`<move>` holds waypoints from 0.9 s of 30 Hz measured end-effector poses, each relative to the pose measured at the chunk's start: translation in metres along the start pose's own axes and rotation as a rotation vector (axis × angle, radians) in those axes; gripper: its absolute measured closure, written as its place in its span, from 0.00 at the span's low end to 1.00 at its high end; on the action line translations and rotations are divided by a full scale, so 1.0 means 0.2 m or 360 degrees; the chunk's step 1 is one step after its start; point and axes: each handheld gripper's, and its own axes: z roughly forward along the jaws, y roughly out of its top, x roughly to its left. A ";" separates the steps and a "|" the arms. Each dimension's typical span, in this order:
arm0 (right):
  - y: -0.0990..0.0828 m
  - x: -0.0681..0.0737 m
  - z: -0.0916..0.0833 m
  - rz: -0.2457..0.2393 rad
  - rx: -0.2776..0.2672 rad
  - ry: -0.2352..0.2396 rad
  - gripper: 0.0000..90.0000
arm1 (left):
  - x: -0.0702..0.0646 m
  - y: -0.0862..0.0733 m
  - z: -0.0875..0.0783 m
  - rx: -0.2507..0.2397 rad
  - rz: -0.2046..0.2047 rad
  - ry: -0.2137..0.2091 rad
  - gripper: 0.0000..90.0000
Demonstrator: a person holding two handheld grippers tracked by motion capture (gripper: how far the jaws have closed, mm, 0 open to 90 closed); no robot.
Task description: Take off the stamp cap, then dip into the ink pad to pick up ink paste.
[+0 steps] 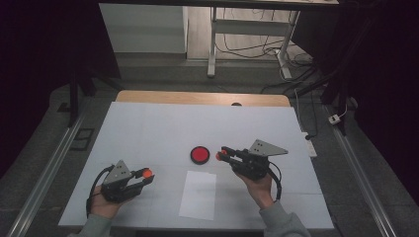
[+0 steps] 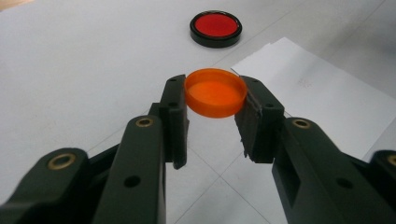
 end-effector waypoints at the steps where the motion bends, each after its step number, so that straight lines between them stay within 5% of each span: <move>1: 0.00 0.00 0.00 0.0000 0.0001 0.0000 0.81 | 0.00 0.00 0.00 0.0001 -0.0003 -0.0003 0.72; 27: 0.02 -0.03 0.13 -0.0014 0.0045 0.0002 0.81 | 0.00 -0.01 0.03 0.0033 0.0004 -0.0016 0.72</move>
